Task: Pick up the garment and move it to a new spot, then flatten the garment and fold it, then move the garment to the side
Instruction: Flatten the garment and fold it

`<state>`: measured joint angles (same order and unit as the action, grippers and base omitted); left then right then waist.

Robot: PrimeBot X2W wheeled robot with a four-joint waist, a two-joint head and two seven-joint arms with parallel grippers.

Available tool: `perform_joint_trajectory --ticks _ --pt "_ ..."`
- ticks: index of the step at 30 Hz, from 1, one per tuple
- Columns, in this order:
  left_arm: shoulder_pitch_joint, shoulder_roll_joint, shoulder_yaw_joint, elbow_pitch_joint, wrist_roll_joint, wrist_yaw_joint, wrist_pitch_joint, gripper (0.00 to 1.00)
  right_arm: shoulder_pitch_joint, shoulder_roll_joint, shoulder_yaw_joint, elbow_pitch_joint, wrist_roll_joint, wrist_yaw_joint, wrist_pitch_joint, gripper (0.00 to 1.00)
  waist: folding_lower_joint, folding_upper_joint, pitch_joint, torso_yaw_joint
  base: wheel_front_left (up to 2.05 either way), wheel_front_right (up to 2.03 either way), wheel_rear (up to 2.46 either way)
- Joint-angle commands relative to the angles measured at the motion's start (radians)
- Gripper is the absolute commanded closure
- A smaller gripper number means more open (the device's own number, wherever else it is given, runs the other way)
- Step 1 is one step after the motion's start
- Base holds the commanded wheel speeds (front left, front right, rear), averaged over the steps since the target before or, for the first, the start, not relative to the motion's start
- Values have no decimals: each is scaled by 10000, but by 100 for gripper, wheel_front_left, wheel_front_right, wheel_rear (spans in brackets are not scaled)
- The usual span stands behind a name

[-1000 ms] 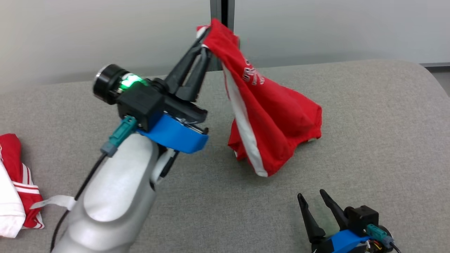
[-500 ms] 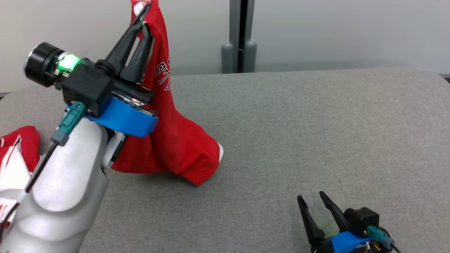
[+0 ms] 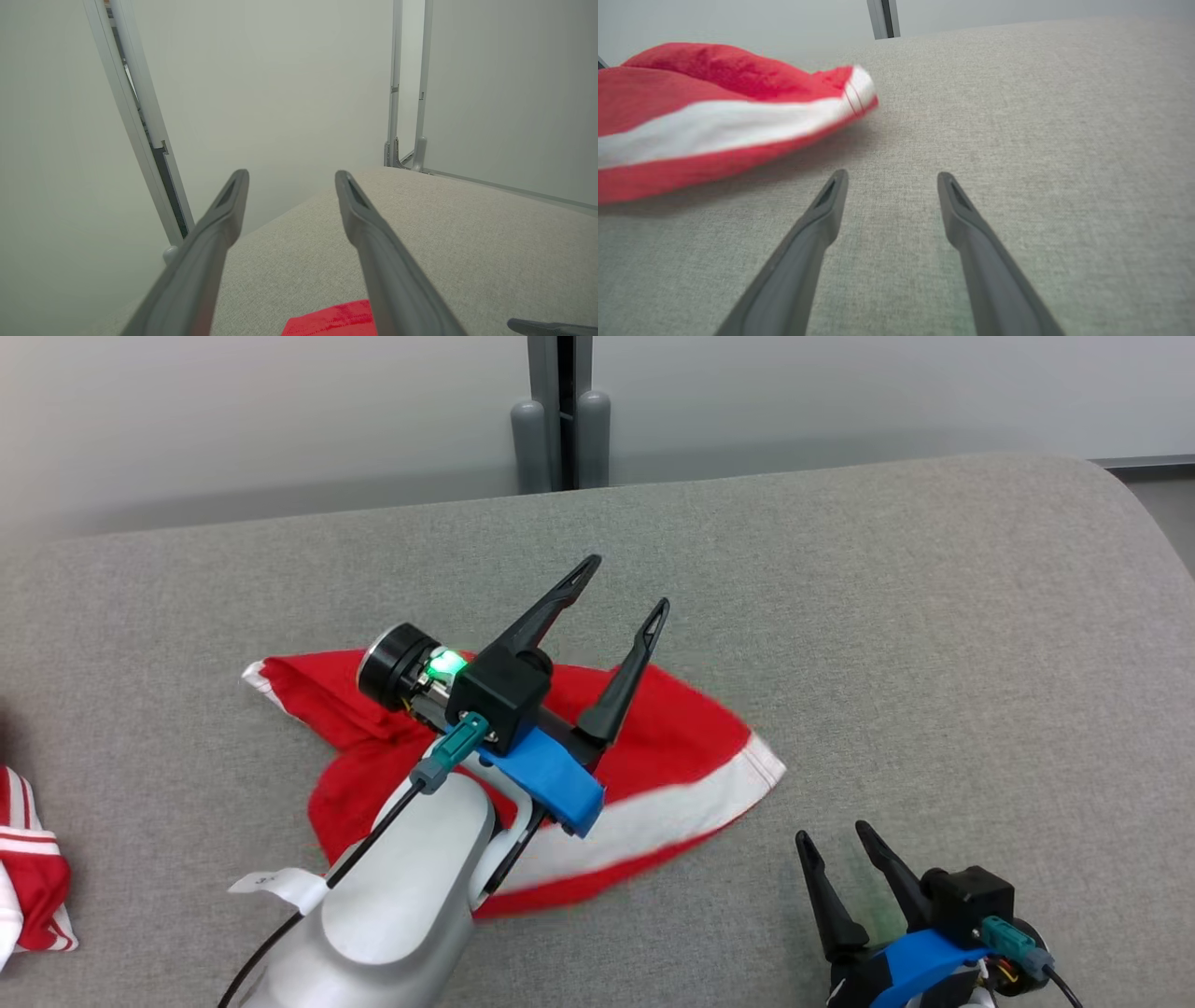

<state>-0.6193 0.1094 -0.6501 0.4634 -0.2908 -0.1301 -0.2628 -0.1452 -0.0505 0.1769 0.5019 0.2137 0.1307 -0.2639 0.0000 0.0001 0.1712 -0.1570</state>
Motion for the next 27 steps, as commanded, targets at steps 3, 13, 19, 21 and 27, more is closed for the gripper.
perform_joint_trajectory --ticks 3,13,19,21,27 --pt "360 129 217 187 -73 -10 -30 0 -60 -11 -100 -21 -95 1 -7 0 0 -1 -52 180 0 0 0" --pt "1947 269 2115 328 -183 290 -30 0 -14 -17 -139 -98 -162 1 -7 0 0 -1 -474 640 0 0 0" --pt "3586 140 3775 15 -133 508 -30 0 301 -16 -578 -553 -361 1 -7 0 0 -1 -977 782 0 0 0" --pt "4121 95 4202 -89 -5 450 -30 0 431 -16 -758 -721 -462 1 -7 0 0 -1 -1152 820 0 0 0" --pt "5543 -145 5210 -490 412 299 -30 0 894 -16 -1120 -904 -692 1 -7 0 0 -1 -1592 986 0 0 0"
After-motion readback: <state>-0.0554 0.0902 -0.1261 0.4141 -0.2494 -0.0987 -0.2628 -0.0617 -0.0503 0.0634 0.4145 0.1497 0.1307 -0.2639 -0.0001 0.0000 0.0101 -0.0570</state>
